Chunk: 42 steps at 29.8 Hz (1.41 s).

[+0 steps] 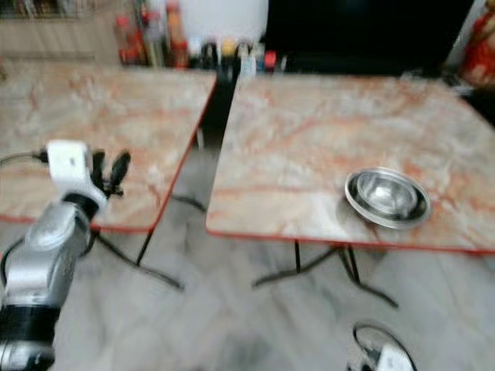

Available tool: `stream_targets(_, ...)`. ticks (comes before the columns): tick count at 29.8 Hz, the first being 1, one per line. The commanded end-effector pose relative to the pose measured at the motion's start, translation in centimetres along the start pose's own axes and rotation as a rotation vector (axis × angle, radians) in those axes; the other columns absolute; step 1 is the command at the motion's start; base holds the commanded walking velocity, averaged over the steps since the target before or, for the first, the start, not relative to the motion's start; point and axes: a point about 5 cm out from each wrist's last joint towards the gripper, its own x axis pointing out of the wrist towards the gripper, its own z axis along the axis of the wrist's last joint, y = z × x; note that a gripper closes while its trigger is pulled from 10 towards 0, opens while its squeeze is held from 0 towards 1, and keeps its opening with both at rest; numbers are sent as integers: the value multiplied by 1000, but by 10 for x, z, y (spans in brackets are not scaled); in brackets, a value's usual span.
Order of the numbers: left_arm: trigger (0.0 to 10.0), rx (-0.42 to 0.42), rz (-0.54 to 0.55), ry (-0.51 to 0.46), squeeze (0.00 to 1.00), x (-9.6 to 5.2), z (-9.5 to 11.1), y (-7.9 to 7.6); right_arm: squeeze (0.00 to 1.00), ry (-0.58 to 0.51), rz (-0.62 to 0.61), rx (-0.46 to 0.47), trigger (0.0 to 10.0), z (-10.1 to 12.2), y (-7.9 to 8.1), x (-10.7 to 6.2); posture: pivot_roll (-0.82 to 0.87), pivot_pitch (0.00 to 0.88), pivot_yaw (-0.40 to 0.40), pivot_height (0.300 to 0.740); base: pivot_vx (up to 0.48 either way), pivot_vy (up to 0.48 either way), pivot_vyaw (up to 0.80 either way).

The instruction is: Setting the table

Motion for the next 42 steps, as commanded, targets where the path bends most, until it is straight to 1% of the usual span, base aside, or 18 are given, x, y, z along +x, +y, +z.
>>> stream_targets(1,10000,10,-12,1,0,-1,1,-2,0,-1,-19,-5,10000,3,-6,0,69,0,0,740,0,-424,0)
stream_targets(10,10000,-3,-13,-1,0,1,4,-3,0,1,-20,-3,10000,3,-6,1,71,0,3,740,0,-404,0)
stream_targets(17,10000,-15,-12,-3,0,3,5,-2,0,-1,-18,3,10000,3,-3,1,72,0,11,740,0,0,0)
stream_targets(18,10000,-9,-7,-4,0,3,5,-1,0,-1,-18,4,10000,3,-2,1,73,0,12,740,0,0,0)
stream_targets(20,10000,-33,17,-11,0,4,6,2,0,0,-18,6,10000,3,-1,1,70,0,15,740,0,0,0)
stream_targets(25,10000,-29,34,-5,0,4,3,6,0,0,-21,12,10000,3,-1,2,68,0,16,740,0,0,0)
stream_targets(30,10000,-31,61,11,0,1,-4,13,0,0,-23,4,10000,5,-1,2,72,0,0,740,0,0,0)
stream_targets(32,10000,-35,77,50,0,-4,-16,19,0,0,-23,-1,10000,6,-2,3,75,0,-7,740,0,0,0)
stream_targets(33,10000,-35,77,50,0,-4,-16,19,0,0,-23,-1,10000,6,-2,3,75,0,-7,740,0,0,0)
stream_targets(34,10000,-39,64,81,0,-8,-25,21,0,0,-22,-2,10000,6,-2,3,71,0,-10,740,0,0,0)
stream_targets(36,10000,-40,55,98,0,-11,-30,22,0,-1,-23,-3,10000,7,-2,3,72,0,-11,740,0,0,0)
stream_targets(37,10000,-36,45,126,0,-13,-36,22,0,-2,-22,-5,10000,7,-3,3,76,0,-18,740,0,0,0)
stream_targets(38,10000,-36,45,126,0,-13,-36,22,0,-2,-22,-5,10000,7,-3,3,76,0,-18,740,0,0,0)
stream_targets(39,10000,-18,13,155,0,-17,-42,21,0,-2,-21,-10,10000,8,-4,3,80,0,-25,740,0,0,0)
stream_targets(40,10000,-23,-4,182,0,-21,-48,21,0,-1,-20,-15,10000,8,-4,3,82,0,-31,740,0,0,0)
stream_targets(42,10000,-25,-11,200,0,-23,-52,21,0,-1,-20,-17,10000,9,-5,3,84,0,-34,740,0,0,0)
